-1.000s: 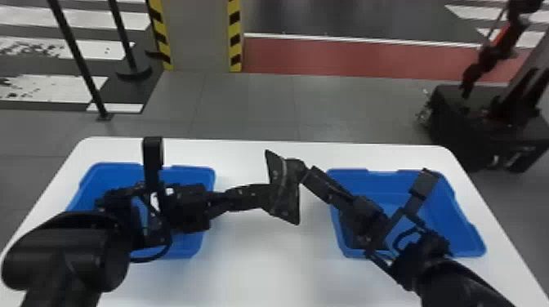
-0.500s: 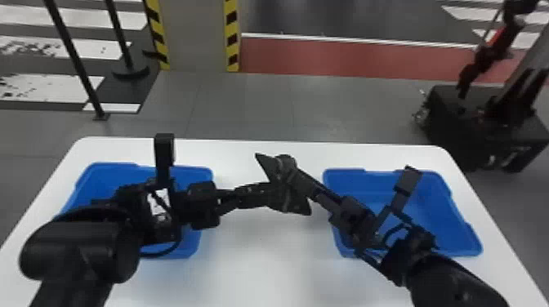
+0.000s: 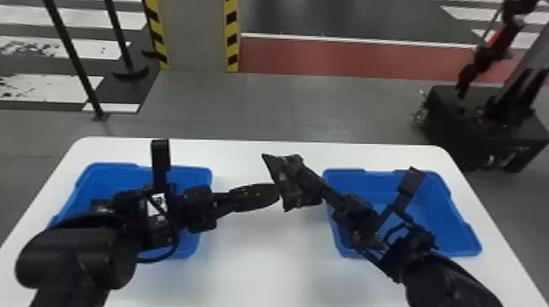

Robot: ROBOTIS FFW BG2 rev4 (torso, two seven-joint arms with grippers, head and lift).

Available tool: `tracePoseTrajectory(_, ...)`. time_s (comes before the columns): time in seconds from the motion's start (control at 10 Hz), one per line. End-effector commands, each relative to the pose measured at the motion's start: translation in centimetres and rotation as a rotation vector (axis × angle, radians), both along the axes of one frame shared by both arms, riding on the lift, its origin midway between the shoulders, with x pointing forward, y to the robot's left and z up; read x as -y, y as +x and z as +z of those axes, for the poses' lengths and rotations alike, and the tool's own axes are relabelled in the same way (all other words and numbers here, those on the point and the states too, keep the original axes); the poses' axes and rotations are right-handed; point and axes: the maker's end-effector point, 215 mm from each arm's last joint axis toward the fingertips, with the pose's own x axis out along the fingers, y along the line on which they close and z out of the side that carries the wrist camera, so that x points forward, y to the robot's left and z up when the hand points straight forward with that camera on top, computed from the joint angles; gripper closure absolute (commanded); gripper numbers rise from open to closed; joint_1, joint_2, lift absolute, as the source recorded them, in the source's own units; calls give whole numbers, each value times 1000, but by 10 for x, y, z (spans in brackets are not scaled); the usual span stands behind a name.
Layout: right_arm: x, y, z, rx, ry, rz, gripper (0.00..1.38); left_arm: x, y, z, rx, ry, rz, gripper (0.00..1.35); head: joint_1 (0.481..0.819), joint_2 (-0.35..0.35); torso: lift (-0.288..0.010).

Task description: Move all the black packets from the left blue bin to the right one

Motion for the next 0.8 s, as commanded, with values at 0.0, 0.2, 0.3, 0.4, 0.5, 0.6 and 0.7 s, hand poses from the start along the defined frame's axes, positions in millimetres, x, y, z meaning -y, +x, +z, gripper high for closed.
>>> tracePoseTrajectory(0.0,34,14,-7,1,-11,-92,1285,-17,-8,-23,-49,-3,65,565,695,-60,-110)
tracePoseTrajectory(0.2,117,31,-28,-15,-106,-279,1285,-49,-11,-30,-11,-19,157,142,695,-89,-110)
tracePoseTrajectory(0.3,155,37,-41,-29,-158,-374,1285,-70,-13,-22,27,-15,219,137,695,-104,-110)
tracePoseTrajectory(0.4,182,37,-54,-56,-205,-432,1285,-96,-15,-17,54,5,286,133,695,-135,-110)
tracePoseTrajectory(0.5,198,38,-63,-83,-243,-468,1279,-122,-17,-13,81,28,342,133,695,-152,-110)
tracePoseTrajectory(0.6,212,36,-69,-105,-278,-519,983,-146,-17,-5,111,70,396,137,695,-150,-110)
tracePoseTrajectory(0.7,222,25,-63,-106,-303,-588,320,-164,-21,-4,121,131,444,137,695,-145,-110)
